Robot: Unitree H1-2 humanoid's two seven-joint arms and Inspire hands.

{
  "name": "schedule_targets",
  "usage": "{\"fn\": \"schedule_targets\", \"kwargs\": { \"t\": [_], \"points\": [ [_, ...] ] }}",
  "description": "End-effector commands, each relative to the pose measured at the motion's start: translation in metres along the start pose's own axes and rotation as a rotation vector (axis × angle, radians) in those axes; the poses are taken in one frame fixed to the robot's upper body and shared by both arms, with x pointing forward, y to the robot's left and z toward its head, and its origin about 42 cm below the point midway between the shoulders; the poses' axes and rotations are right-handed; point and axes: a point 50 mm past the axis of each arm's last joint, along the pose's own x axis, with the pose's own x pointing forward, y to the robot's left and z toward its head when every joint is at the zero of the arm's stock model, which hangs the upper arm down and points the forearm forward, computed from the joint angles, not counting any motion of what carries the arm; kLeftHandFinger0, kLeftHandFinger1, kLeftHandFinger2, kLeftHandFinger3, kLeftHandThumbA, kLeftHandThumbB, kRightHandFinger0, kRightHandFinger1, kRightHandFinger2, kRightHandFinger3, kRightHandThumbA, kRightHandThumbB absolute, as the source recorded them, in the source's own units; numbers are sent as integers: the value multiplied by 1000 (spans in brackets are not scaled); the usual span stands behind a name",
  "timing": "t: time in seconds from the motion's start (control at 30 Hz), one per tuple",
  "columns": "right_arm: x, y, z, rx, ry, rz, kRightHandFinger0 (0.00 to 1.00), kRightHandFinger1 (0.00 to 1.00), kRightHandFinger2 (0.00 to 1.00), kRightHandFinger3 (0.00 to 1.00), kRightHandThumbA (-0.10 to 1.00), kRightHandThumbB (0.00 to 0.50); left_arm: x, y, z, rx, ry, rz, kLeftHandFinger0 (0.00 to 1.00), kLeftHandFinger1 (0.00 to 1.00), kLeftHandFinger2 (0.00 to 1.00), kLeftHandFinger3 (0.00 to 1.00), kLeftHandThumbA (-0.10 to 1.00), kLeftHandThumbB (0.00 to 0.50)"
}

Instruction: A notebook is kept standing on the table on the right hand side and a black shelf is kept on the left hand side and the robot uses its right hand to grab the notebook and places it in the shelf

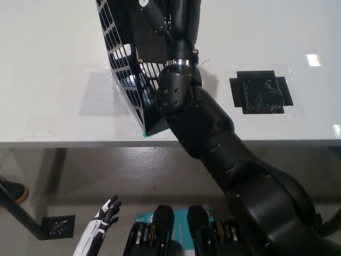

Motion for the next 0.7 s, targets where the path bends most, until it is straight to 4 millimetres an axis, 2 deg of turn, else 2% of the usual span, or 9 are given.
{"fn": "schedule_targets", "kwargs": {
  "t": [0.0,0.03,0.07,0.1,0.17,0.2,0.37,0.53,0.67],
  "points": [
    [23,20,47,140,-94,122,886,1000,1000,1000,773,296,0,0,6,19,-45,-34,1000,1000,1000,1000,1000,101],
    [23,21,46,139,-88,151,1000,1000,1000,1000,822,314,0,0,6,20,-46,-35,1000,1000,1000,1000,1000,99],
    [23,23,45,130,-88,174,1000,1000,1000,1000,917,317,0,1,6,24,-46,-37,1000,1000,1000,1000,1000,100],
    [21,24,44,129,-84,202,1000,1000,1000,1000,964,303,0,1,6,26,-43,-38,1000,1000,1000,1000,1000,105],
    [20,24,42,122,-81,212,1000,1000,1000,1000,1000,290,0,1,7,16,-41,-43,1000,1000,1000,1000,1000,102],
    [19,24,40,119,-79,206,1000,1000,1000,1000,1000,304,0,1,7,16,-39,-45,1000,1000,1000,1000,1000,101],
    [13,20,30,121,-57,186,1000,1000,1000,1000,1000,297,0,1,7,35,-36,-43,1000,1000,1000,1000,1000,101],
    [14,16,26,104,-62,179,1000,1000,1000,1000,1000,304,-1,1,8,36,-49,-43,1000,1000,1000,1000,1000,74],
    [17,11,25,98,-80,178,1000,1000,1000,1000,1000,305,-1,1,7,43,-46,-44,1000,1000,1000,1000,1000,72]
  ]
}}
